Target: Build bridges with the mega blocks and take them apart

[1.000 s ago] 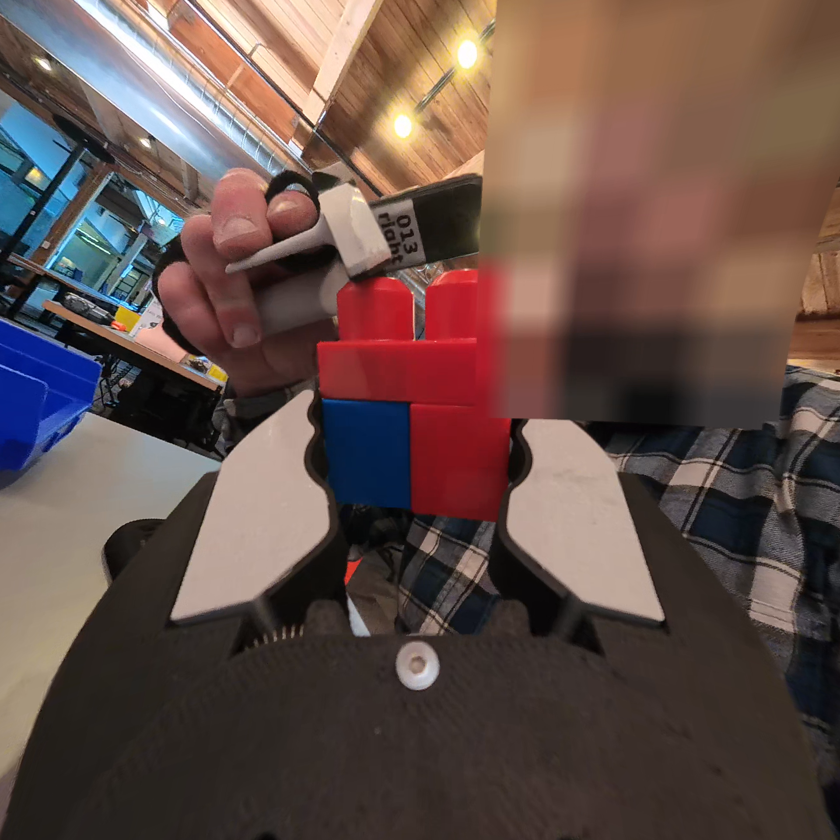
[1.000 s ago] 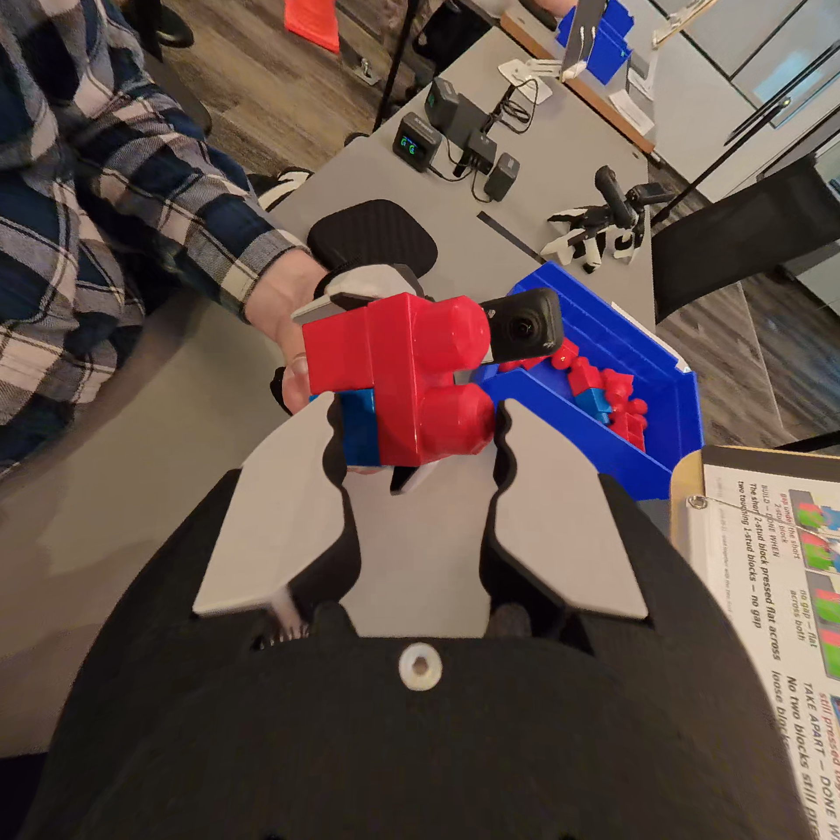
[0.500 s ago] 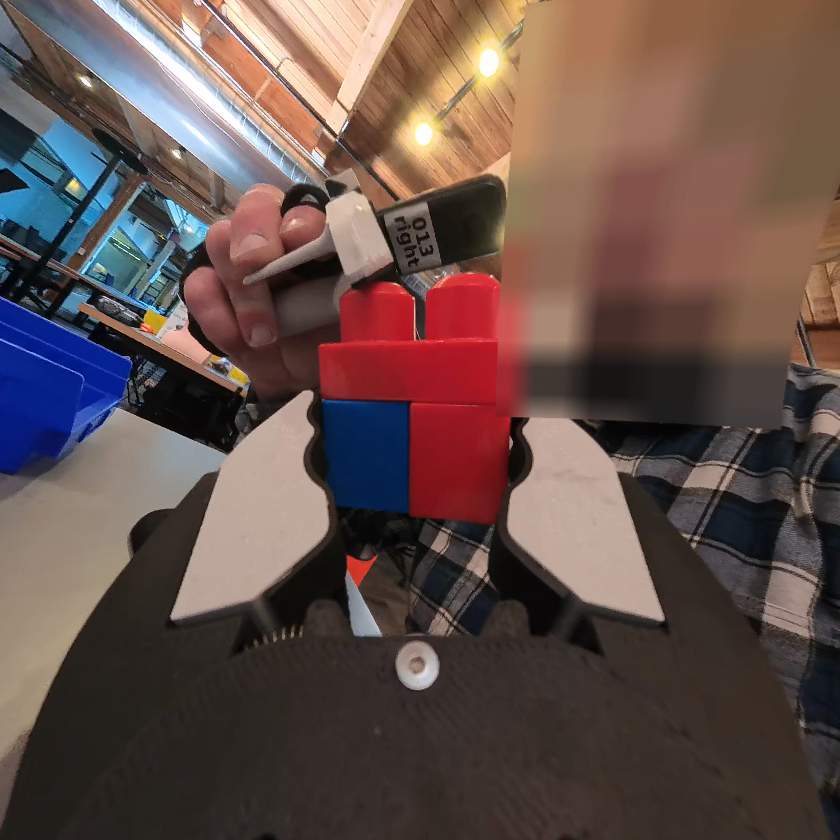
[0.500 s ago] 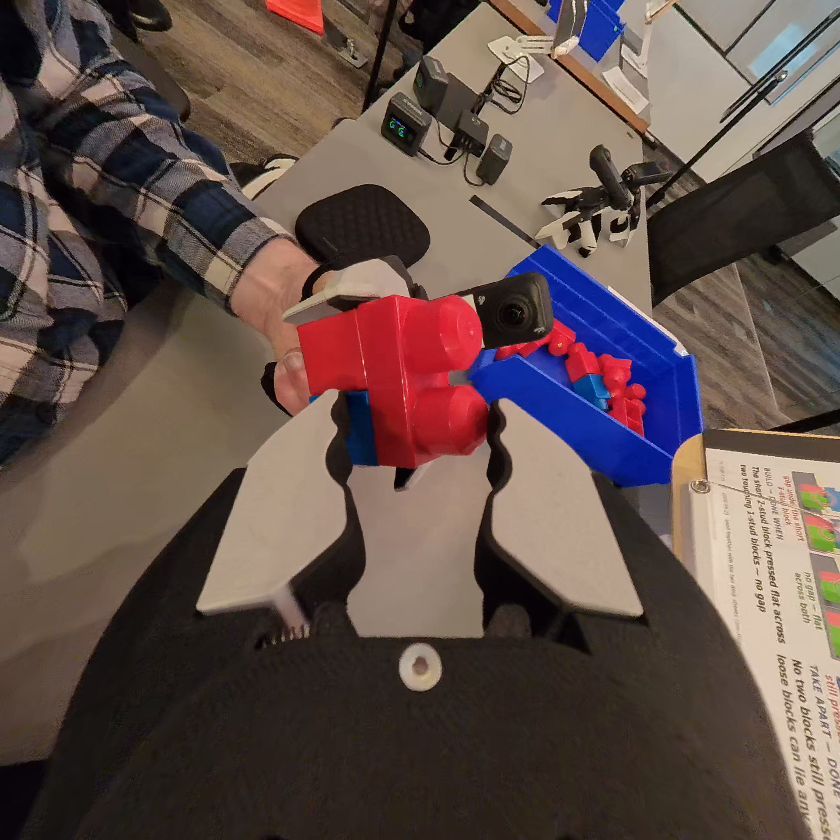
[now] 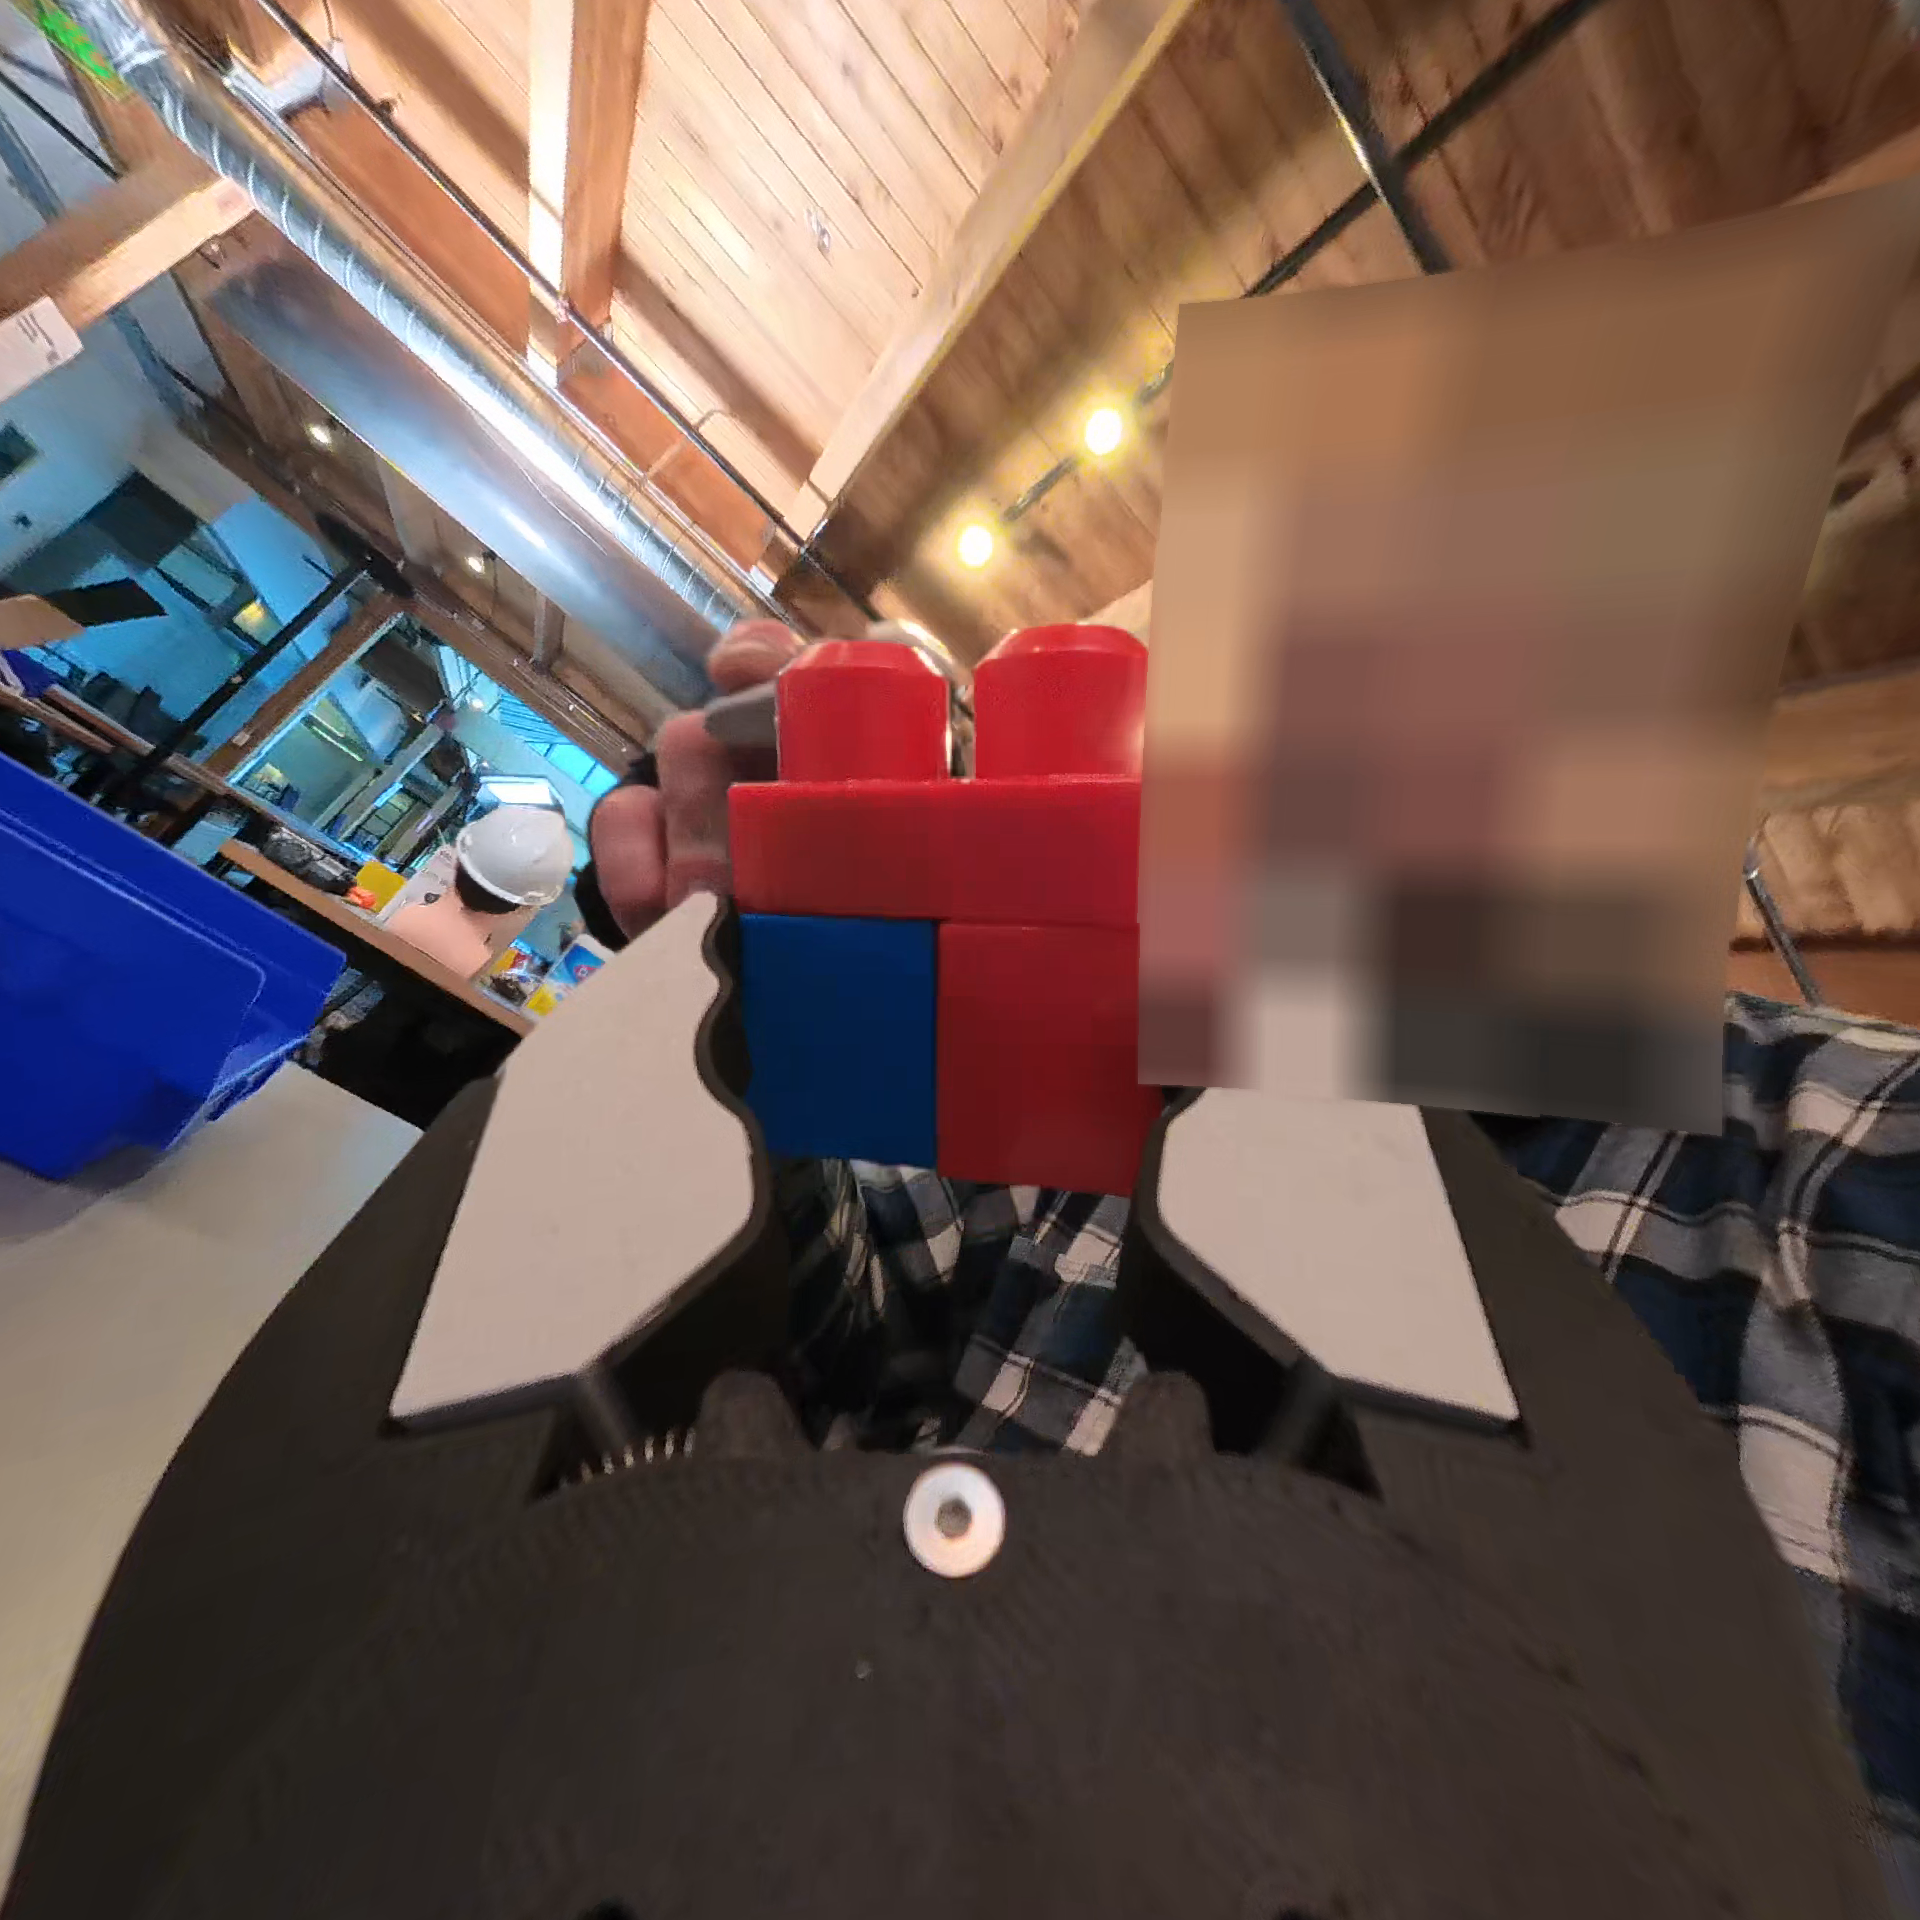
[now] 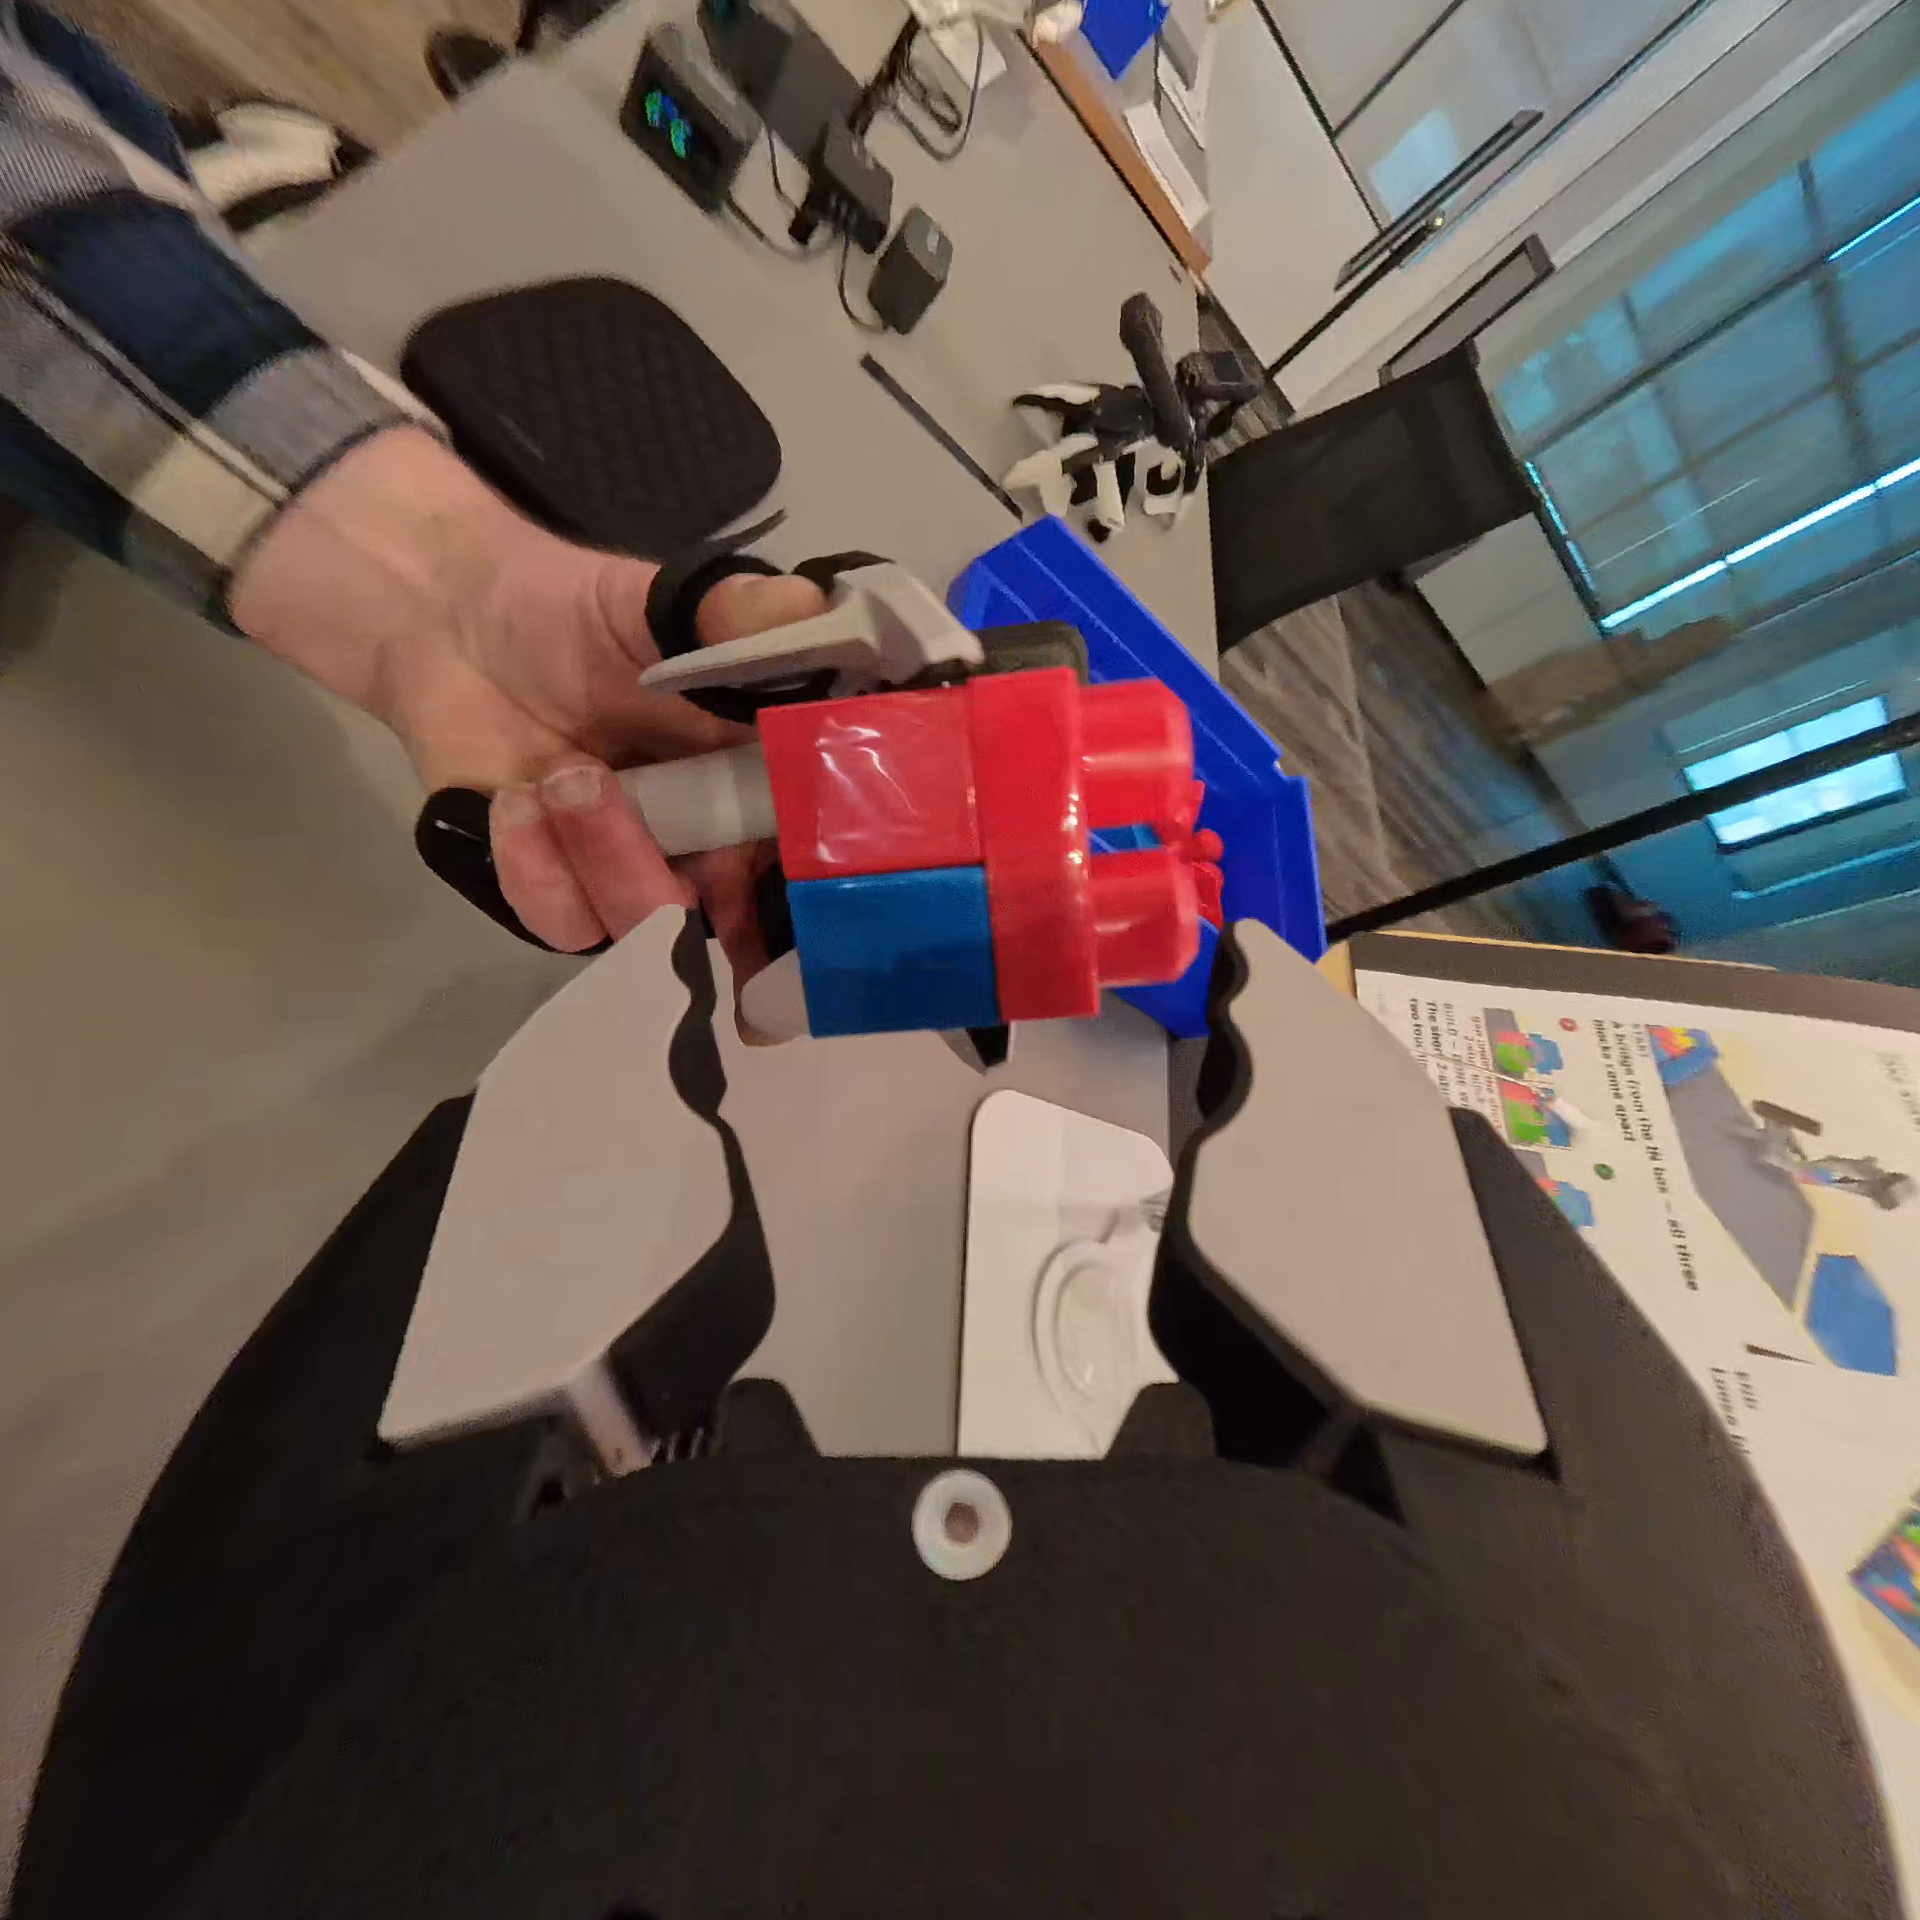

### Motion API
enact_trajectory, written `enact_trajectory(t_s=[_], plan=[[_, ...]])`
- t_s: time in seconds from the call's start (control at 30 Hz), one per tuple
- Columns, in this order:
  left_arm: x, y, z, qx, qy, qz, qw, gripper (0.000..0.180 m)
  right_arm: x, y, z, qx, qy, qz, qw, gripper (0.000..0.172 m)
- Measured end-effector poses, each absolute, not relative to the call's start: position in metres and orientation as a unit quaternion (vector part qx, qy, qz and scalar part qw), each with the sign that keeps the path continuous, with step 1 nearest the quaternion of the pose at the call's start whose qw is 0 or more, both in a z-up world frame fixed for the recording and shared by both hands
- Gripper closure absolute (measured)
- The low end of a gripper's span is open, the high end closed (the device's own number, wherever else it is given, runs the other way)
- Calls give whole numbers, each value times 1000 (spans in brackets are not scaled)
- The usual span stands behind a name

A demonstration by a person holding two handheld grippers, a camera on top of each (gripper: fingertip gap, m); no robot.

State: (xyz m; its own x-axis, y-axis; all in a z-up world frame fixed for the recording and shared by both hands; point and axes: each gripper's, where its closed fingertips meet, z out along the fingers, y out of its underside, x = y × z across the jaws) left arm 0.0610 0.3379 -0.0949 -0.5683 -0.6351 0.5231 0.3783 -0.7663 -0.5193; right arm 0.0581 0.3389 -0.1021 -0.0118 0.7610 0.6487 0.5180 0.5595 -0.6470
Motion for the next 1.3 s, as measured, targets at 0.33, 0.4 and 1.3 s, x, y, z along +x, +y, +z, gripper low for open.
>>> enact_trajectory(t_s=[0.33, 0.4, 1.3], plan=[[75, 329, -97, -360, 185, -873, 271, 103, 54, 344, -110, -449, -710, 66, 538, 88], [75, 329, -97, -362, 185, -873, 270, 102, 55, 344, -111, -451, -712, 65, 534, 88], [48, 316, -91, -252, 188, -917, 246, 103, 48, 333, -105, -461, -637, 303, 538, 81]])
